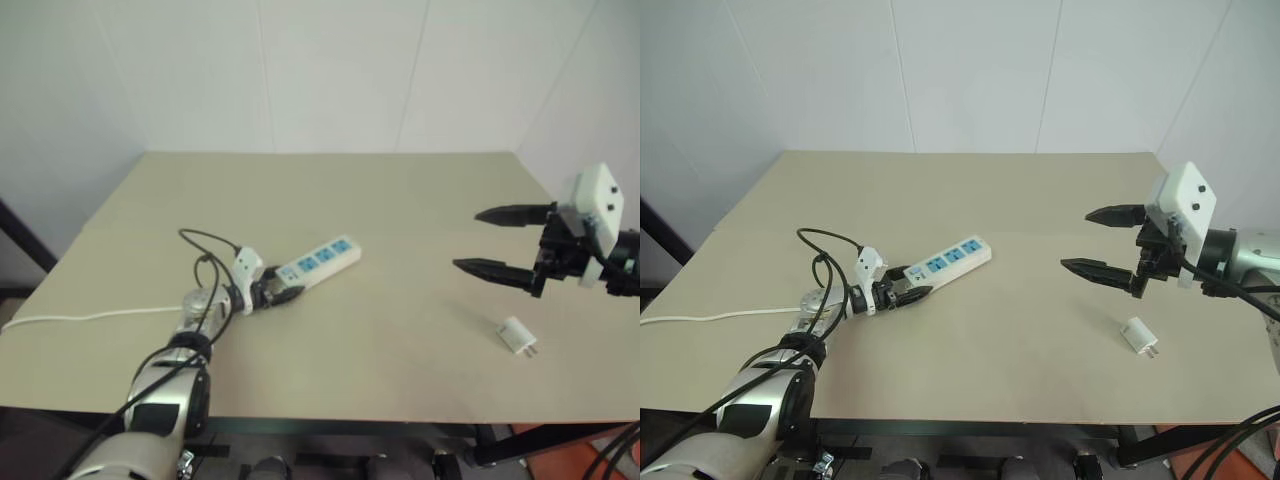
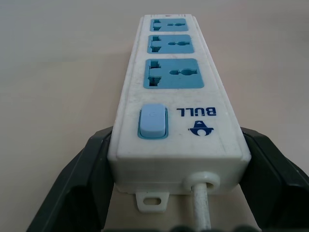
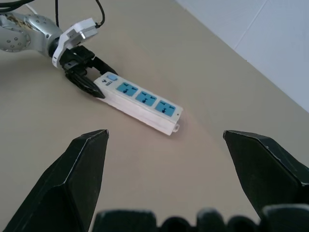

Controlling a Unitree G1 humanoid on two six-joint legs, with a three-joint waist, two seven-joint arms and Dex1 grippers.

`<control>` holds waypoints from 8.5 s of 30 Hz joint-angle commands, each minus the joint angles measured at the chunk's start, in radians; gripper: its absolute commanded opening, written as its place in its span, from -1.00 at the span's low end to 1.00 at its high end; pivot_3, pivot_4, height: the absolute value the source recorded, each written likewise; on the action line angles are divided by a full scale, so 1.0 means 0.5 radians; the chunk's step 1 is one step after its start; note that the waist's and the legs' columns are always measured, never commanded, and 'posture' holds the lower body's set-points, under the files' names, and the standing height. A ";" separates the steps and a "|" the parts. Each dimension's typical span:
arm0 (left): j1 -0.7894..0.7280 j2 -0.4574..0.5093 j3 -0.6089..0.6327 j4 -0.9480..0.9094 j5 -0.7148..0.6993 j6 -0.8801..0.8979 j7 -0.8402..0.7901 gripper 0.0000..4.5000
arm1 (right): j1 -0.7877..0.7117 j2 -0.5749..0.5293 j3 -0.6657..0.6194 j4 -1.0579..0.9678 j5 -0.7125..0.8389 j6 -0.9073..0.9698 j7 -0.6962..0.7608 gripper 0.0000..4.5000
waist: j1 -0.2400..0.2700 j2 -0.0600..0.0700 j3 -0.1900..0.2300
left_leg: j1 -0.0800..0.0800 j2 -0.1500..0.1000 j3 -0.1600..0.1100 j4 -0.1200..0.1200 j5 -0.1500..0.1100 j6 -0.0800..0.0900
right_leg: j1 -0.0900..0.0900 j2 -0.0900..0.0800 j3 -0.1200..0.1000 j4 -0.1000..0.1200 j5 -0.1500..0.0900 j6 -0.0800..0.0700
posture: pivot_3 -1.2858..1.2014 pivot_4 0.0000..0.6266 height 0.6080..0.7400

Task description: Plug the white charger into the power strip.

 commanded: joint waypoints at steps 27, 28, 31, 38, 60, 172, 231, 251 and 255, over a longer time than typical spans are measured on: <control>0.436 -0.056 -0.432 -0.936 -0.039 0.077 -0.575 0.46 | -1.115 -0.233 0.988 0.808 -0.244 1.866 -0.602 1.00 | -0.002 0.001 0.000 | -0.015 0.001 0.003 -0.002 0.000 0.000 | -0.019 0.000 0.003 0.000 0.000 -0.004 | 0.03 -0.52 1.00; 0.432 -0.053 -0.438 -0.936 -0.047 0.093 -0.579 0.46 | -1.134 -0.238 1.061 0.831 -0.246 1.874 -0.565 1.00 | -0.001 0.002 0.000 | -0.021 0.000 0.003 -0.001 0.000 0.000 | -0.026 -0.001 0.004 0.001 0.001 -0.003 | 0.03 -0.52 1.00; 0.429 -0.034 -0.460 -0.957 -0.054 0.158 -0.587 0.46 | -1.137 -0.252 1.229 0.859 -0.263 1.841 -0.462 1.00 | -0.003 0.003 -0.001 | -0.029 -0.001 0.004 0.003 0.000 0.000 | -0.035 -0.001 0.007 0.005 0.006 -0.007 | 0.03 -0.52 1.00; 0.464 0.025 -0.512 -1.046 -0.055 0.241 -0.586 0.46 | -1.146 -0.246 1.512 0.928 -0.406 1.697 -0.280 1.00 | -0.019 0.003 -0.001 | -0.027 0.001 0.005 0.004 0.000 0.000 | -0.035 0.001 0.007 0.005 0.003 -0.001 | 0.03 -0.52 1.00; 0.681 0.130 -0.528 -1.400 -0.140 0.426 -0.424 0.46 | -1.264 0.028 1.942 1.344 -0.859 1.373 0.169 1.00 | -0.064 0.003 -0.001 | -0.024 0.001 0.006 0.004 0.000 0.000 | -0.035 0.001 0.008 0.008 0.003 -0.002 | 0.03 -0.52 1.00; 0.703 0.327 -0.602 -1.435 -0.153 0.354 -0.445 0.46 | -0.357 1.500 1.038 1.372 -0.662 -1.373 0.383 -0.49 | -0.087 -0.006 -0.006 | 0.015 0.006 0.004 -0.004 0.000 0.001 | 0.000 0.008 0.011 0.008 0.004 -0.005 | 0.03 -0.52 1.00; 0.808 0.440 -0.583 -1.595 -0.204 0.393 -0.359 0.46 | -0.490 1.539 1.184 1.877 -0.809 -1.407 0.554 -0.49 | -0.123 -0.020 -0.016 | 0.035 0.035 0.006 -0.014 -0.001 0.000 | 0.005 0.039 0.015 0.012 0.001 -0.022 | 0.03 -0.52 1.00; 0.777 0.400 -0.601 -1.553 -0.195 0.396 -0.336 0.46 | -0.497 1.499 1.105 1.717 -0.775 -1.282 0.565 0.99 | -0.115 -0.021 -0.017 | 0.034 0.035 0.007 -0.016 -0.001 0.000 | 0.004 0.039 0.015 0.011 0.000 -0.024 | 0.03 -0.52 1.00; 0.743 0.378 -0.593 -1.533 -0.218 0.466 -0.339 0.78 | -0.516 1.370 1.001 1.505 -0.675 -1.168 0.603 1.00 | -0.109 -0.020 -0.016 | 0.028 0.034 0.007 -0.016 -0.001 0.000 | 0.000 0.038 0.015 0.010 0.000 -0.023 | 0.03 -0.52 1.00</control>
